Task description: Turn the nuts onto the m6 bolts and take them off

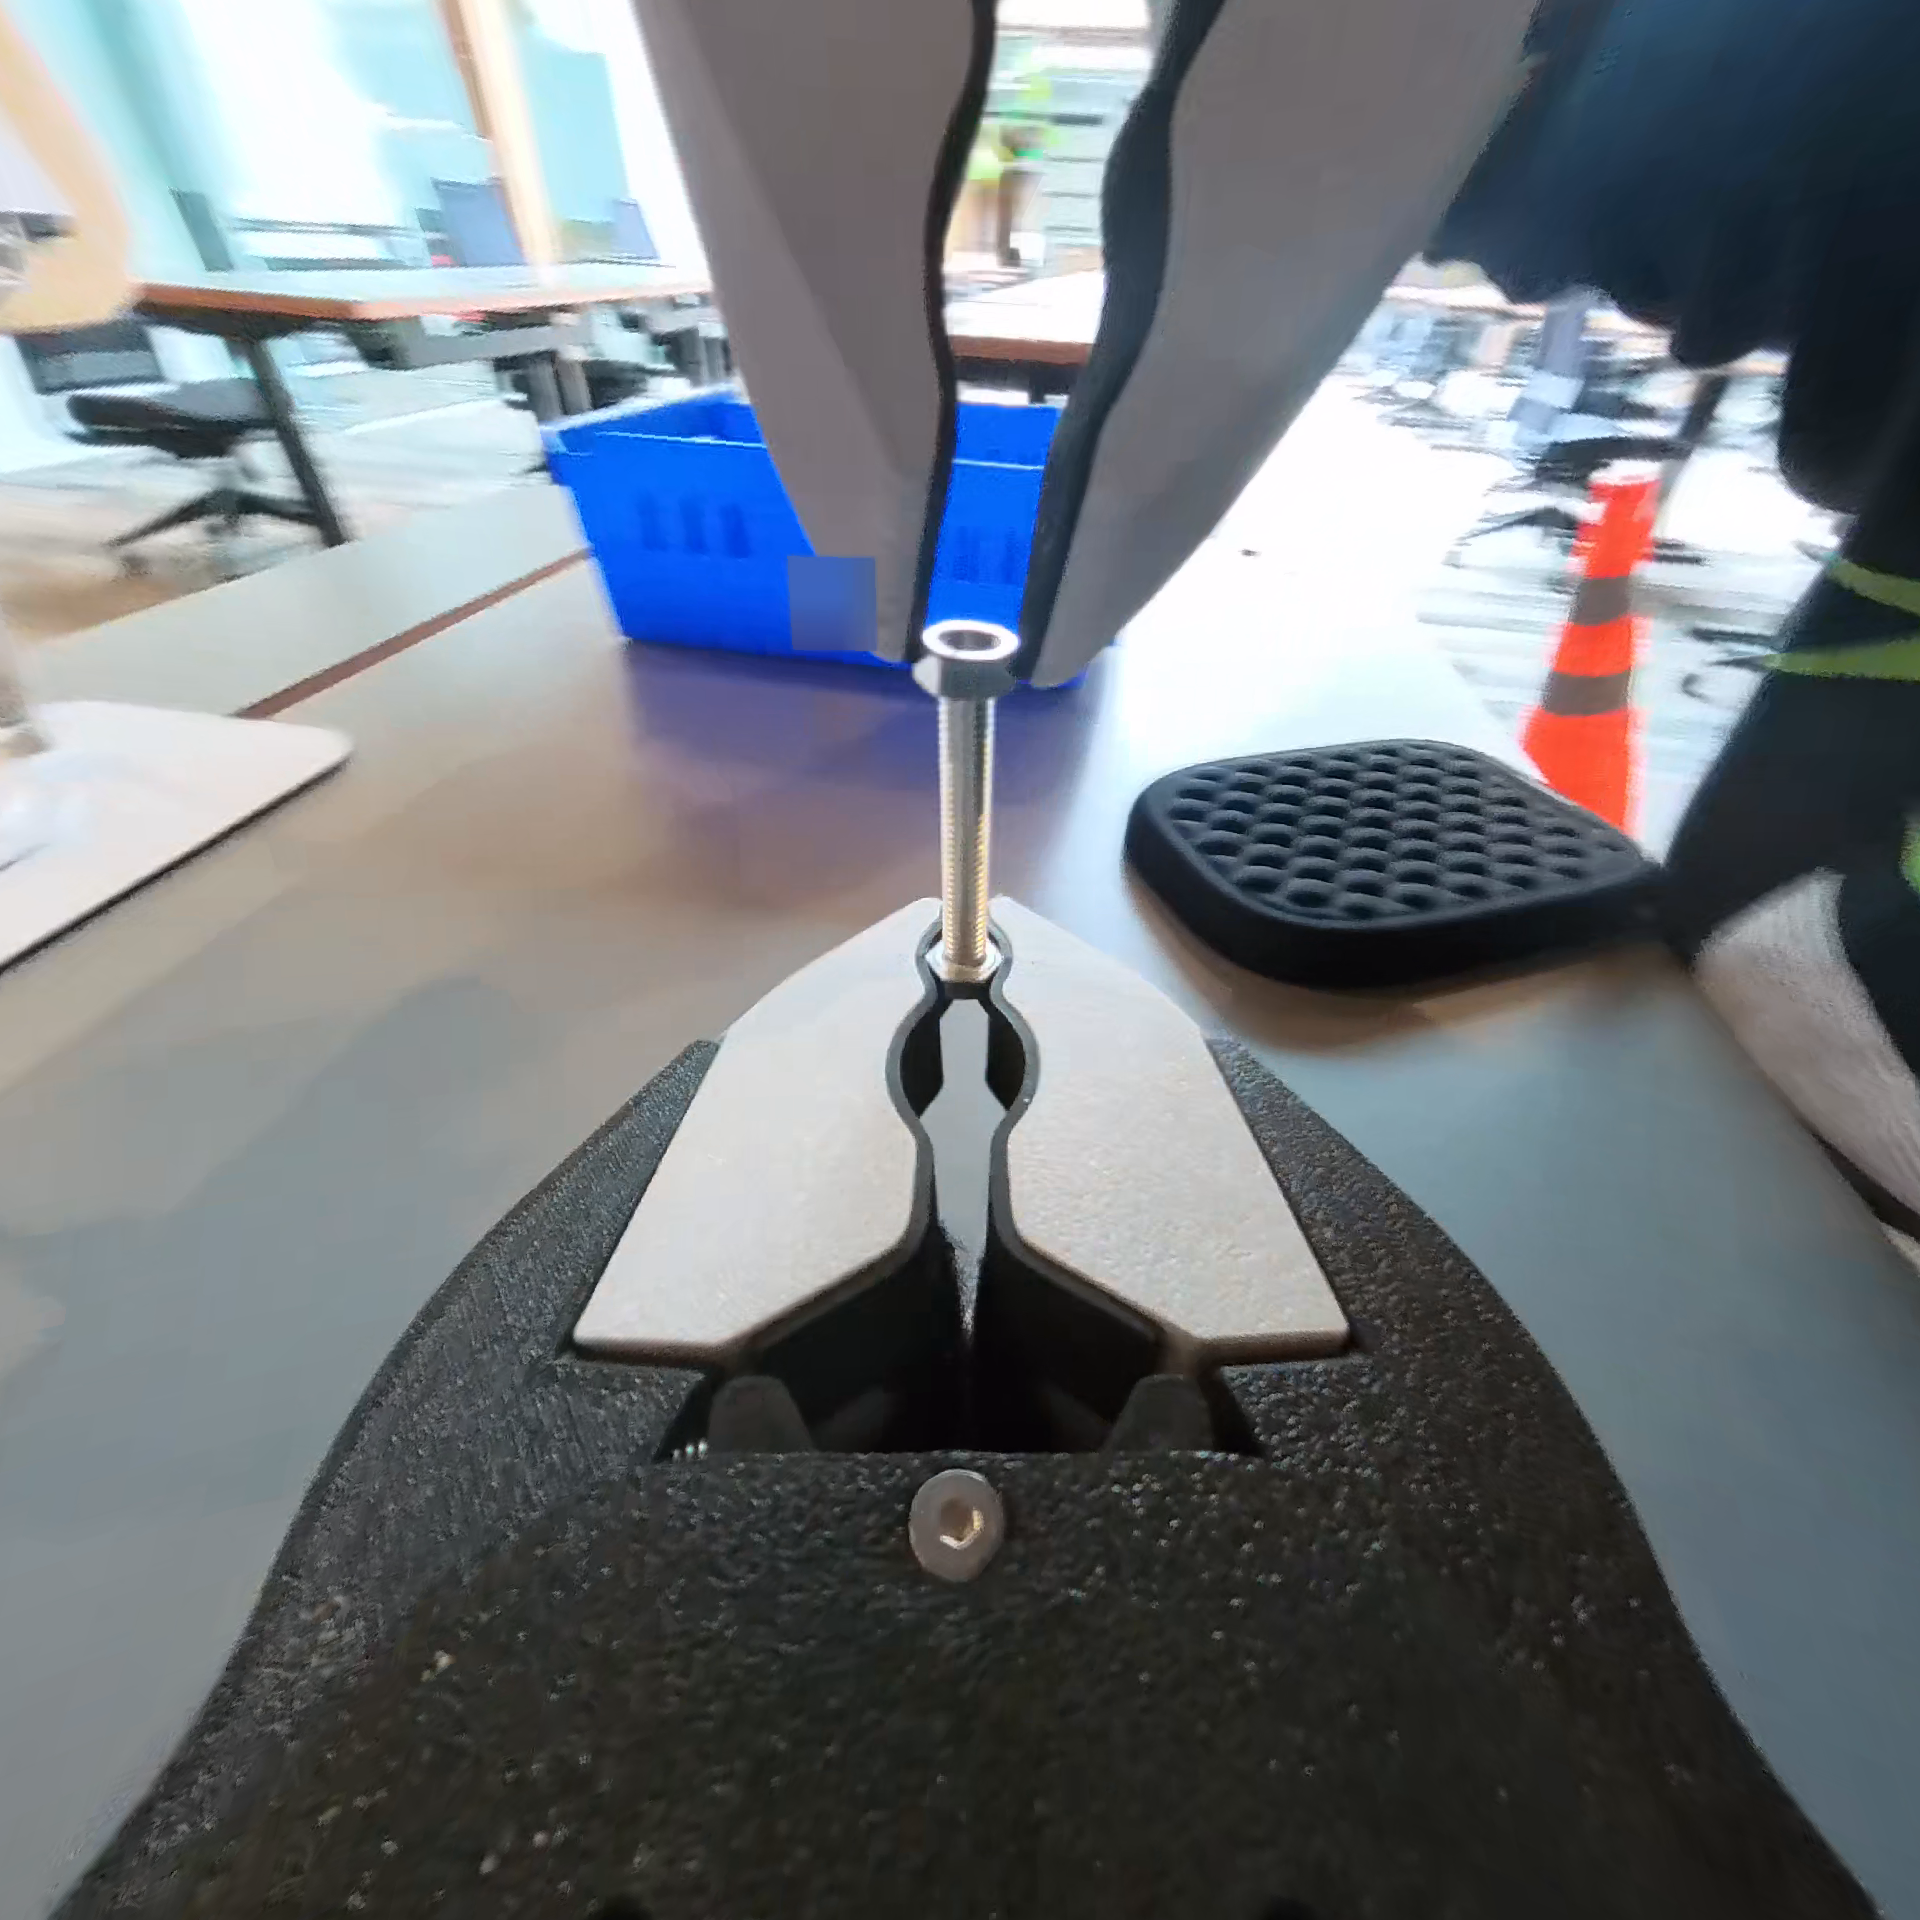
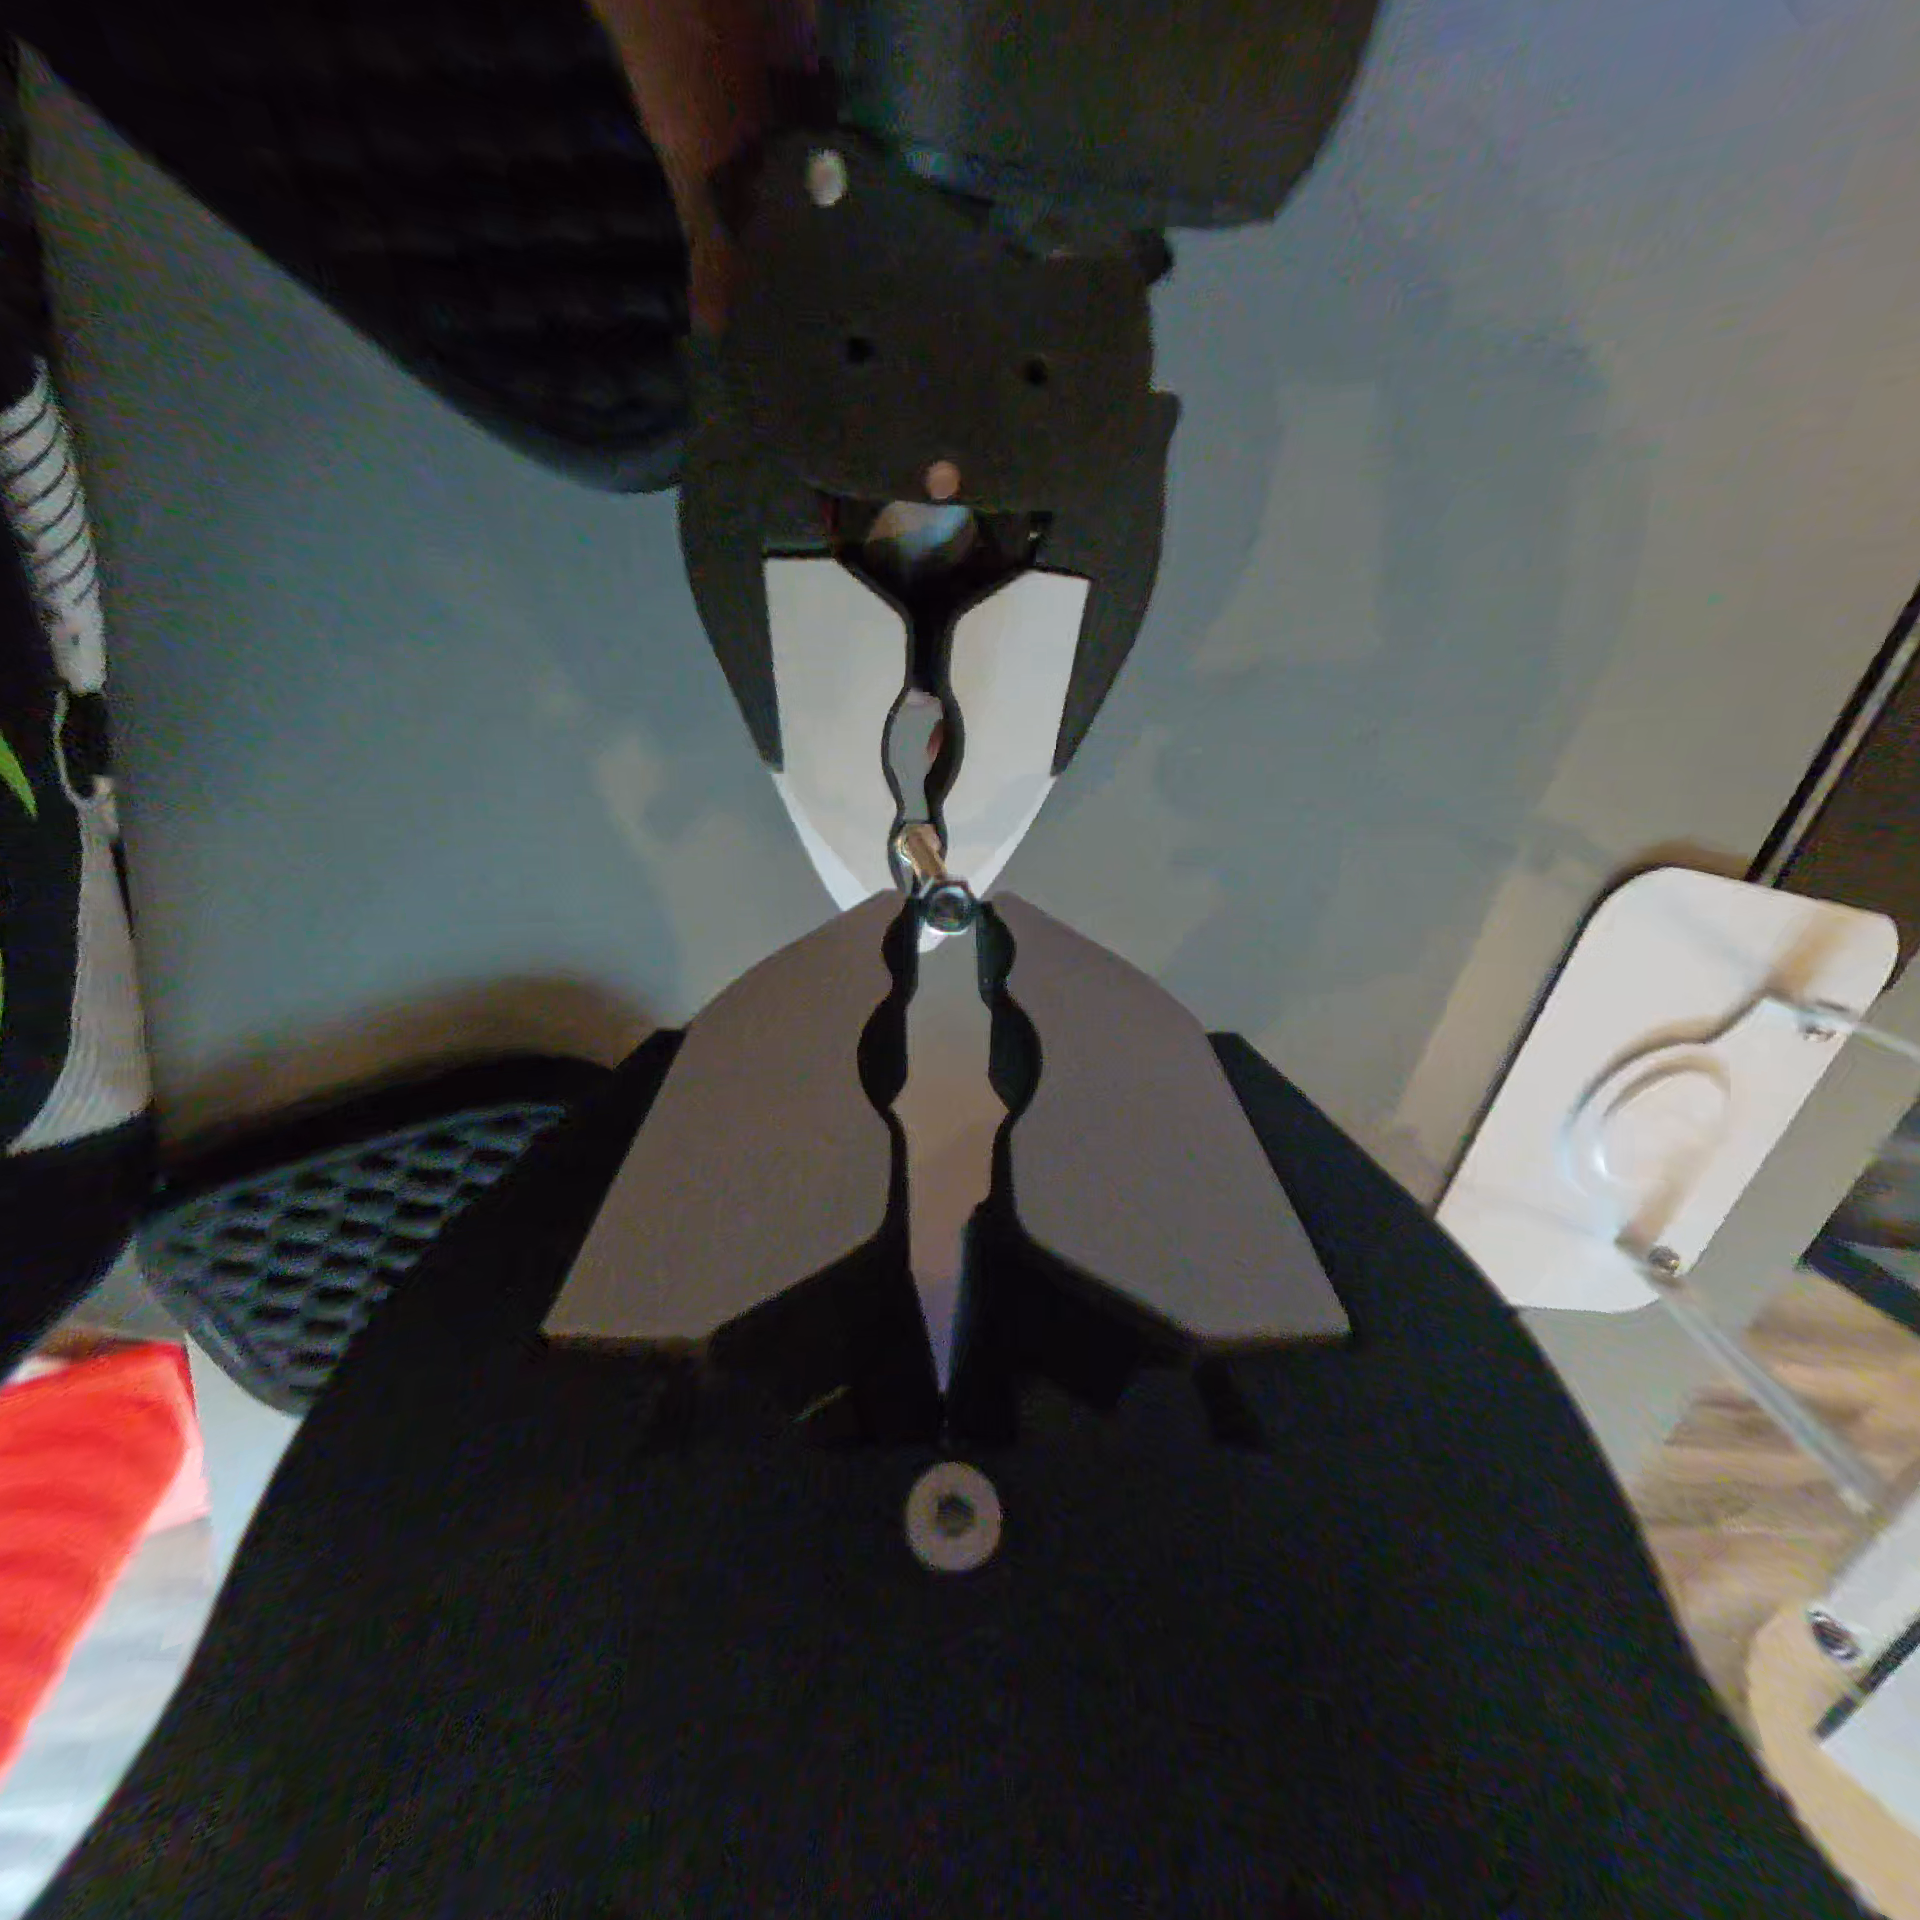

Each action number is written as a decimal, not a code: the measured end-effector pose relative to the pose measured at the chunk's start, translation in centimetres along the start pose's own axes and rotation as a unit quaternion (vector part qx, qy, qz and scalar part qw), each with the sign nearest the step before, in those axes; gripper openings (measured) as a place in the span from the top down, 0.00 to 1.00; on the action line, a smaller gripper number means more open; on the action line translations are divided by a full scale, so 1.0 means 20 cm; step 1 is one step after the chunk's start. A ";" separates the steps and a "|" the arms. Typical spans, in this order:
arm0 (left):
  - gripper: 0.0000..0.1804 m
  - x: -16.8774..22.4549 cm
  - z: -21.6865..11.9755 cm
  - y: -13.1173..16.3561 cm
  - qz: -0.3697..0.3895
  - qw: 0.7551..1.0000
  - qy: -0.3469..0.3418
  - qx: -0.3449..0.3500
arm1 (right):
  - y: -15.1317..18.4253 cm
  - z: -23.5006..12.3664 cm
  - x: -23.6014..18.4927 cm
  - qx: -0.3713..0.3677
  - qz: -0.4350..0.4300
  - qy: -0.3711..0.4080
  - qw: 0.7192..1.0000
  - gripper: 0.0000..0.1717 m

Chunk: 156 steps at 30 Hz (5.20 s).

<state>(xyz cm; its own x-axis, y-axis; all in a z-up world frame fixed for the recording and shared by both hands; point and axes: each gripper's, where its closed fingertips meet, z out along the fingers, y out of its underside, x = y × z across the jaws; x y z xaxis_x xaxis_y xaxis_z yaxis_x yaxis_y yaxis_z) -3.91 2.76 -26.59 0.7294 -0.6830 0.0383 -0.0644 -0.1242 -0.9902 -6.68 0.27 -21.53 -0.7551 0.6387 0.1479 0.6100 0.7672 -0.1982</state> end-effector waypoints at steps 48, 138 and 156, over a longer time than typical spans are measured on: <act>0.98 -0.01 0.01 0.03 0.023 0.999 -0.028 -0.020 | 0.04 0.02 -0.02 -0.033 -0.005 -0.035 0.999 0.94; 0.99 0.07 0.01 0.03 0.045 0.998 0.026 -0.017 | 0.02 0.01 -0.08 0.057 -0.372 -0.063 0.924 0.90; 0.99 0.03 0.01 0.03 0.040 0.999 -0.006 -0.023 | 0.03 0.02 -0.08 -0.015 -0.029 -0.027 0.999 0.71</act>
<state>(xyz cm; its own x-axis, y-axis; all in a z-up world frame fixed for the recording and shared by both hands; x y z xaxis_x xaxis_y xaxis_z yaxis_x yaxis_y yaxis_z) -3.37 2.47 -27.18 0.7285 -0.6837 -0.0419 -0.1530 -0.1028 -0.9829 -5.18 -0.29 -22.34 -0.8003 0.5901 0.1062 0.5717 0.8044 -0.1616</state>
